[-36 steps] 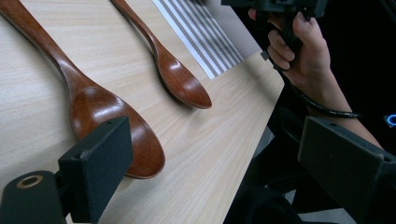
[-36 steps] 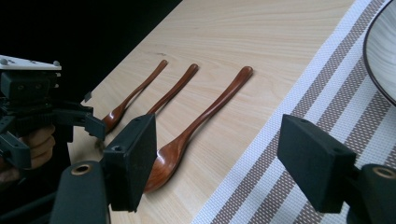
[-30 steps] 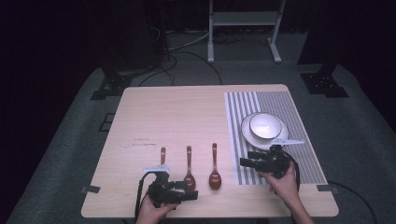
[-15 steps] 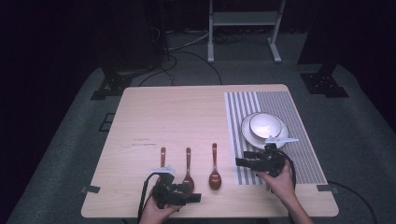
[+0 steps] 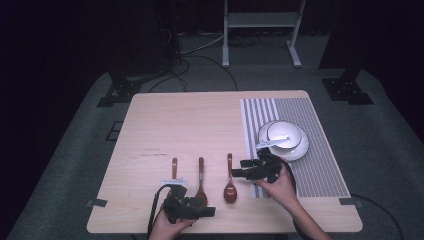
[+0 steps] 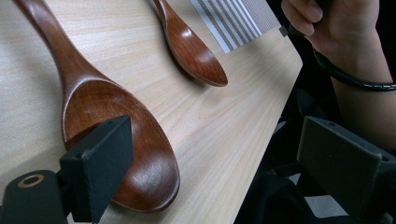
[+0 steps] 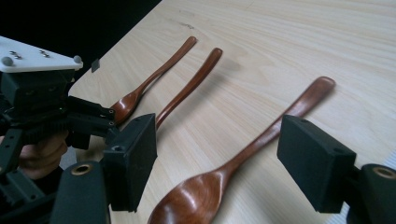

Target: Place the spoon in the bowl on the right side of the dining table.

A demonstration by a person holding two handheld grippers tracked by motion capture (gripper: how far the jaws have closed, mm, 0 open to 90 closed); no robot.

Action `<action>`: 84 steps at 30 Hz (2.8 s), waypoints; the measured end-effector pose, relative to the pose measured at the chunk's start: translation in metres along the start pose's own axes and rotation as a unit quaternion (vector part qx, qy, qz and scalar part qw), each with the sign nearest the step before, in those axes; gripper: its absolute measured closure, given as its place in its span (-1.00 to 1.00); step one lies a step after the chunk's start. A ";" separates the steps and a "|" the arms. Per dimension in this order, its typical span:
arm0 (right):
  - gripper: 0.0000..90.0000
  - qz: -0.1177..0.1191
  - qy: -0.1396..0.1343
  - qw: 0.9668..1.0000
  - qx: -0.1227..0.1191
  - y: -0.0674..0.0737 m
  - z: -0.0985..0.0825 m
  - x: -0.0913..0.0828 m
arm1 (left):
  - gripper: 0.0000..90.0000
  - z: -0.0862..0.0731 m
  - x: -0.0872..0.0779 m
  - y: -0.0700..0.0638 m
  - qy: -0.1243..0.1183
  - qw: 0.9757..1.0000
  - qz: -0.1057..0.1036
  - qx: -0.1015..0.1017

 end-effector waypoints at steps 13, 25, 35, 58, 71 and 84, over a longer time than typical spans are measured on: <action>-0.39 0.003 0.024 1.000 0.006 0.005 0.011 0.027 | -0.79 0.000 0.000 0.001 0.000 1.000 -0.002 -0.003; -0.39 -0.002 0.044 0.999 0.002 0.009 0.013 0.046 | -0.79 0.000 -0.001 0.002 0.001 1.000 -0.005 -0.003; -0.39 -0.001 0.061 0.998 0.001 0.012 0.013 0.065 | -0.79 0.000 -0.001 0.002 0.000 1.000 -0.007 -0.006; -0.38 -0.014 0.091 0.996 0.006 0.011 0.012 0.104 | -0.79 0.001 -0.002 0.003 -0.001 1.000 -0.009 -0.008; -0.18 -0.036 0.098 0.995 -0.001 0.008 0.009 0.113 | -0.79 0.001 -0.002 0.004 -0.001 1.000 -0.010 -0.008; 0.21 -0.049 0.095 0.994 0.005 0.006 0.006 0.118 | -0.78 0.001 -0.002 0.004 0.000 1.000 -0.010 -0.005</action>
Point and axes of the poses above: each handheld gripper's, and its own axes: x roughly forward along the jaws, z roughly out of its top, y roughly to its left, the point moved 1 cm from there along x, roughly forward along the jaws, and after that the axes turned 14 degrees about -y, right-handed, at the moved point
